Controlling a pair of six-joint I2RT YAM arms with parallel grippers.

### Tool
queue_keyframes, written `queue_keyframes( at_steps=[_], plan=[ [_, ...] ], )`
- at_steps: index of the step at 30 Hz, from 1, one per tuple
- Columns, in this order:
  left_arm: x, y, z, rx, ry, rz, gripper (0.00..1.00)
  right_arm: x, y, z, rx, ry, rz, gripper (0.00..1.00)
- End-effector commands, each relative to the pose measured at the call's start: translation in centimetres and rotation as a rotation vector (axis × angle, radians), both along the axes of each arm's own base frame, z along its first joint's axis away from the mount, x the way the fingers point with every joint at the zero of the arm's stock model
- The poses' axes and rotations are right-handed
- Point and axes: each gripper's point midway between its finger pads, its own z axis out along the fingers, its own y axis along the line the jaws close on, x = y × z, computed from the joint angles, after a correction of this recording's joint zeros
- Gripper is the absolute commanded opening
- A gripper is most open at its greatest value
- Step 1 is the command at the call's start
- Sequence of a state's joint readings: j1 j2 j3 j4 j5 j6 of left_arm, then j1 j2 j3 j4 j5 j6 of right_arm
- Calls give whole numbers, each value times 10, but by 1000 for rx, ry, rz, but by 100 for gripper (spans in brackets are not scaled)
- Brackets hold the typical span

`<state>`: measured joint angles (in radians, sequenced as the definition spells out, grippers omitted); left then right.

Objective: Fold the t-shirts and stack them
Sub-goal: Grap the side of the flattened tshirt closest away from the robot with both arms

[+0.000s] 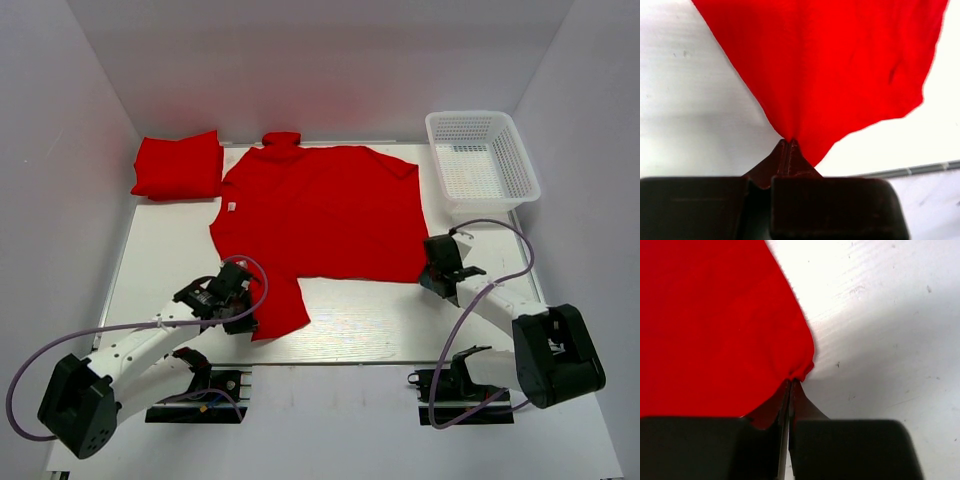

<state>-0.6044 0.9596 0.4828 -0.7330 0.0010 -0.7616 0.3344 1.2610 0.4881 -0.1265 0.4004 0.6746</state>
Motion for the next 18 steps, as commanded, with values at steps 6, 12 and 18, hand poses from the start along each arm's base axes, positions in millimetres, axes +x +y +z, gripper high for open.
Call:
queue_keyframes(
  at_steps=[6, 12, 18],
  plan=[
    [-24, 1, 37, -48, 59, -8, 0, -46, 1, 12, 81, -21, 50, 0],
    [-39, -2, 53, -108, 76, -24, 0, -84, 18, 12, 210, -6, 153, 0],
    [-10, -27, 63, -192, -12, -53, 0, -74, 21, 24, 185, -8, 186, 0]
  ],
)
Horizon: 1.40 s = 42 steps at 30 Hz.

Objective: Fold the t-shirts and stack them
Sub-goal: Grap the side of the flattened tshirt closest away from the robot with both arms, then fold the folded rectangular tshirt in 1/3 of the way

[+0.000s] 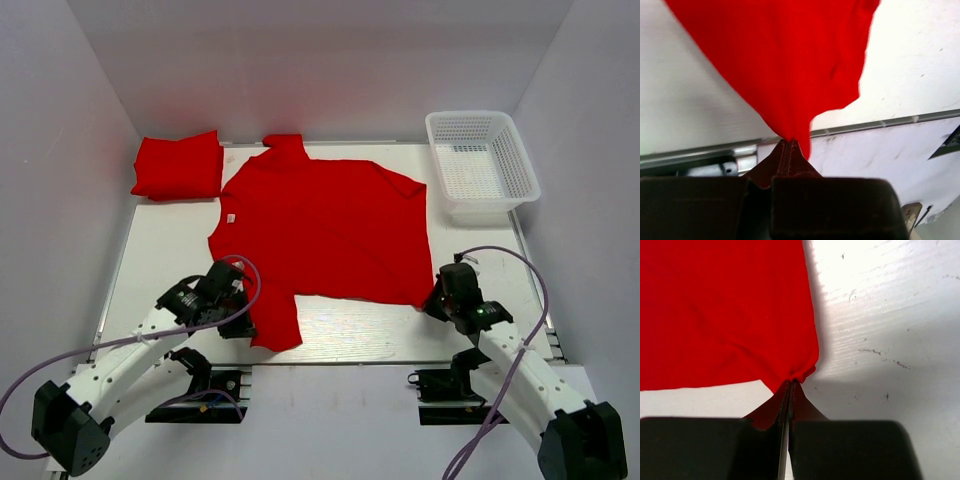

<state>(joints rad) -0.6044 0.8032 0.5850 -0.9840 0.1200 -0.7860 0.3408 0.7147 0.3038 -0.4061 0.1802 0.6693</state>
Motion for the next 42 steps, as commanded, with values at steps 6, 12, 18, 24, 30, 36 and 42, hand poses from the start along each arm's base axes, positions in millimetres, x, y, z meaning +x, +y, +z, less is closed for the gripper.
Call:
queue_keyframes(
  at_steps=[6, 12, 18, 24, 30, 36, 42],
  plan=[
    [88, -61, 60, -143, -260, -78, 0, 40, 5, 44, -57, -84, 42, 0],
    [174, -59, 98, 54, -364, 39, 0, 73, 2, 57, -144, -78, 38, 0],
    [235, -53, 117, 175, -434, 115, 0, 108, 2, 71, -207, -89, 31, 0],
    [288, -40, 139, 241, -554, 143, 0, 140, -3, 85, -248, -109, 9, 0],
    [325, -34, 152, 263, -631, 119, 0, 160, -4, 87, -252, -93, 12, 0],
    [353, -18, 170, 285, -714, 104, 0, 172, -8, 92, -253, -97, 12, 0],
    [384, -12, 170, 301, -778, 29, 0, 184, -11, 92, -247, -91, 12, 0]
  ],
)
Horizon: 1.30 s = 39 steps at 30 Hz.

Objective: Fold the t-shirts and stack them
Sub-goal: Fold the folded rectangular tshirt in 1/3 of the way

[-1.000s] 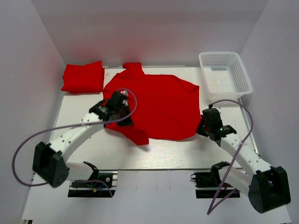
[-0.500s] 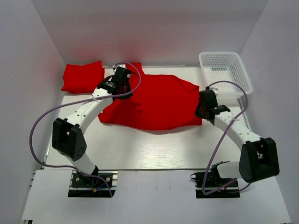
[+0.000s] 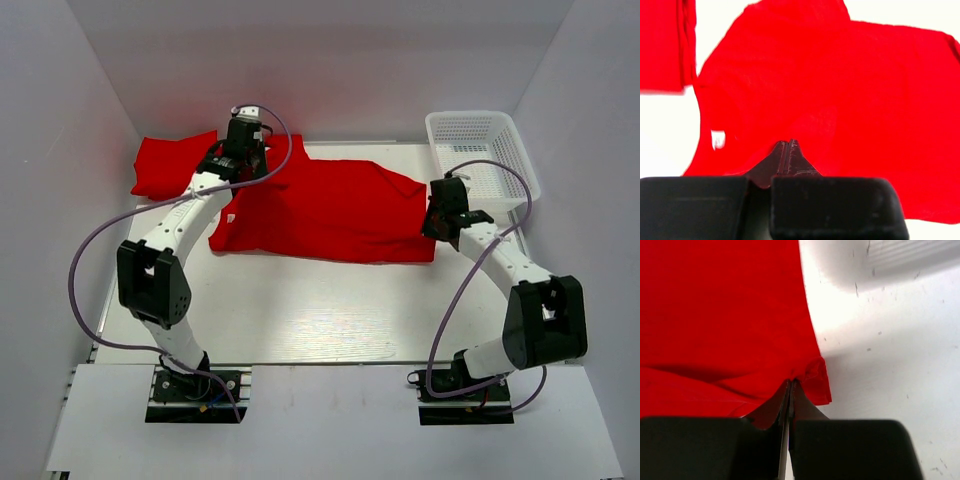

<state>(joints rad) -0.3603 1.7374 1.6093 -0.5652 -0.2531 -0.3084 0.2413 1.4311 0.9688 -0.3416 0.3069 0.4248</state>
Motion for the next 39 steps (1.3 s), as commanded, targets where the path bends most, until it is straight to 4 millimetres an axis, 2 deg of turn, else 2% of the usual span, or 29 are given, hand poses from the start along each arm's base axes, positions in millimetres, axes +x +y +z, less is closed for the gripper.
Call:
queue_keyframes(
  at_steps=[1, 5, 6, 10, 12, 13, 14, 15, 16, 17, 18, 19, 20, 21, 23, 24, 25, 26, 27, 28, 29, 30, 31, 32, 33, 35, 36, 38, 39],
  plan=[
    [24, 0, 16, 16, -75, -62, 0, 22, 3, 16, 3, -47, 25, 0],
    [42, 4, 9, 28, -82, -62, 0, 31, 2, 14, 3, -41, 24, 0],
    [46, 9, 12, 35, -100, -60, 0, 33, 2, 12, -1, -33, 27, 0],
    [66, 8, -3, 32, -133, -87, 0, 48, 1, 4, -5, -28, 28, 0],
    [77, 13, -10, 51, -146, -87, 0, 52, -3, -5, -18, -7, 14, 0],
    [86, 17, -19, 58, -139, -71, 0, 53, -6, -17, -26, 27, 5, 0],
    [93, 25, -23, 74, -141, -56, 0, 60, -7, -11, -27, 8, -6, 0],
    [96, 26, -29, 83, -121, -49, 0, 61, -10, -13, -25, 17, -12, 0],
    [107, 33, -22, 81, -137, -33, 0, 64, -9, -13, -23, 19, -12, 0],
    [114, 39, -41, 90, -99, -23, 7, 68, -8, -17, -22, 29, -14, 0],
    [118, 37, -47, 85, -82, -18, 22, 71, -9, -16, -24, 30, -14, 0],
    [125, 43, -39, 86, -83, -6, 72, 72, -9, -20, -26, 44, -17, 11],
    [130, 47, -43, 79, -68, 9, 98, 71, -8, -21, -24, 66, -17, 21],
    [138, 46, -51, 85, -39, 8, 100, 75, -6, -20, -17, 64, -11, 32],
    [147, 59, -54, 80, -18, 61, 100, 77, 2, -15, 13, 60, 29, 50],
    [156, 58, -48, 77, -33, 62, 100, 77, 4, -12, 19, 53, 35, 56],
    [153, 62, -51, 66, 0, 62, 100, 76, 7, -12, 20, 55, 50, 63],
    [153, 63, -48, 50, 0, 50, 100, 73, 12, -5, 38, 42, 75, 77],
    [148, 60, -55, 38, 23, 43, 100, 73, 14, -4, 44, 36, 89, 90],
    [146, 59, -39, 26, -12, 36, 100, 73, 16, -3, 49, 29, 103, 90],
    [141, 56, -38, 13, -9, 18, 100, 70, 24, 5, 83, 12, 139, 90],
    [128, 56, -54, 8, 40, 15, 100, 66, 26, 3, 84, 16, 164, 90],
    [123, 57, -53, 8, 39, 15, 100, 62, 28, -1, 91, 22, 176, 90],
    [116, 56, -35, -13, 11, 15, 100, 58, 39, 5, 135, 11, 223, 90],
    [102, 55, -54, -24, 60, 15, 100, 56, 45, 7, 144, -10, 248, 90],
    [89, 48, -56, -37, 56, -11, 100, 44, 59, 3, 195, 1, 307, 90],
    [70, 41, -67, -44, 92, -25, 100, 38, 62, -3, 203, 4, 320, 90],
    [52, 36, -80, -89, 129, -37, 100, 33, 67, -9, 222, 18, 336, 90],
    [32, 39, -110, -101, 202, -12, 100, 30, 68, -20, 227, 47, 337, 90]
  ],
)
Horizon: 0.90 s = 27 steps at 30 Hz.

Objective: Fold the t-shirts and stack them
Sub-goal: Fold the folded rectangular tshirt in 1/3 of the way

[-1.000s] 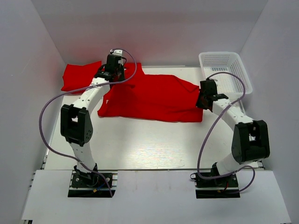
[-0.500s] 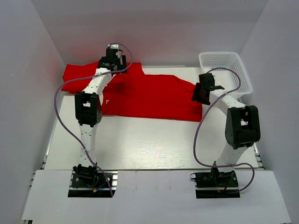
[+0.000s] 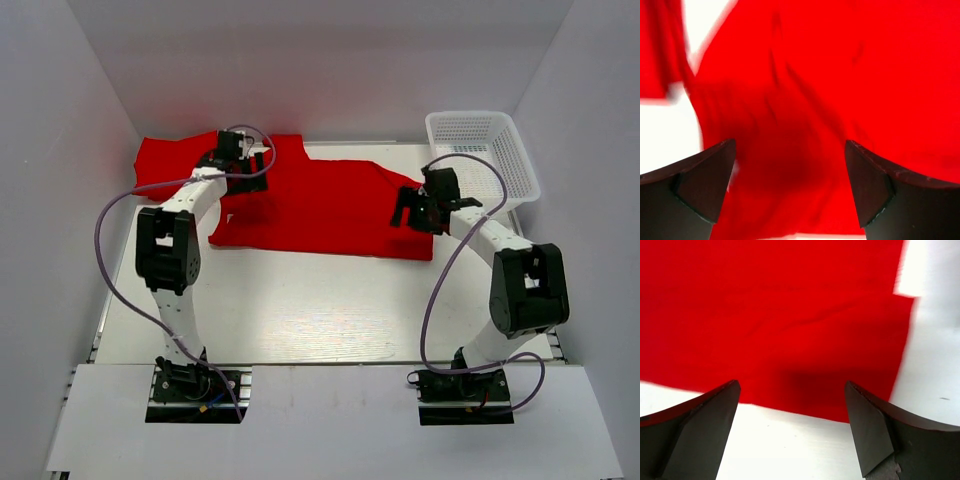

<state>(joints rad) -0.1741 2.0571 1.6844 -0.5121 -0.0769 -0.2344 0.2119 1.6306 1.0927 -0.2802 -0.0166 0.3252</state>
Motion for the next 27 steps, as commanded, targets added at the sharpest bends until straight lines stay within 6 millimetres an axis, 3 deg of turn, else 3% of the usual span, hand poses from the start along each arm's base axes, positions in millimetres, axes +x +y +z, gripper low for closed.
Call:
queue_keyframes(
  at_steps=[1, 4, 9, 12, 13, 15, 16, 18, 19, 20, 21, 22, 23, 24, 25, 27],
  plan=[
    [-41, -13, -6, -95, 20, 3, 100, -5, 20, -6, 70, 0, 85, 90],
    [-60, -10, -30, -105, 61, 25, 100, -8, 26, -24, 94, 30, 103, 90],
    [-95, -1, -89, -92, 240, 75, 100, -15, 23, -53, 103, 98, 78, 90],
    [-118, -1, -106, -112, 295, 96, 100, -32, 15, -68, 85, 154, 45, 90],
    [-139, 0, -118, -123, 336, 100, 100, -49, 10, -77, 77, 176, 33, 90],
    [-162, -1, -121, -149, 373, 111, 100, -67, 5, -86, 81, 211, -4, 90],
    [-188, -2, -123, -159, 398, 132, 100, -70, 4, -77, 80, 182, -9, 90],
    [-216, -2, -121, -189, 423, 155, 100, -98, -2, -85, 88, 223, -59, 90],
    [-253, 1, -134, -205, 492, 193, 100, -105, -3, -87, 91, 230, -68, 90],
    [-261, -1, -121, -238, 454, 195, 100, -130, -8, -96, 91, 276, -87, 90],
    [-273, -2, -117, -263, 449, 202, 100, -134, -9, -89, 102, 256, -96, 90],
    [-307, 2, -126, -271, 514, 237, 100, -141, -13, -90, 92, 258, -116, 90],
    [-321, -5, -122, -303, 523, 207, 100, -161, -18, -90, 85, 260, -121, 90],
    [-324, -7, -105, -341, 458, 202, 100, -167, -24, -90, 74, 260, -147, 90],
    [-352, -3, -111, -341, 512, 221, 100, -176, -30, -91, 51, 269, -165, 90],
    [-374, -1, -106, -359, 515, 234, 100, -199, -36, -87, 42, 275, -172, 90]
  ],
)
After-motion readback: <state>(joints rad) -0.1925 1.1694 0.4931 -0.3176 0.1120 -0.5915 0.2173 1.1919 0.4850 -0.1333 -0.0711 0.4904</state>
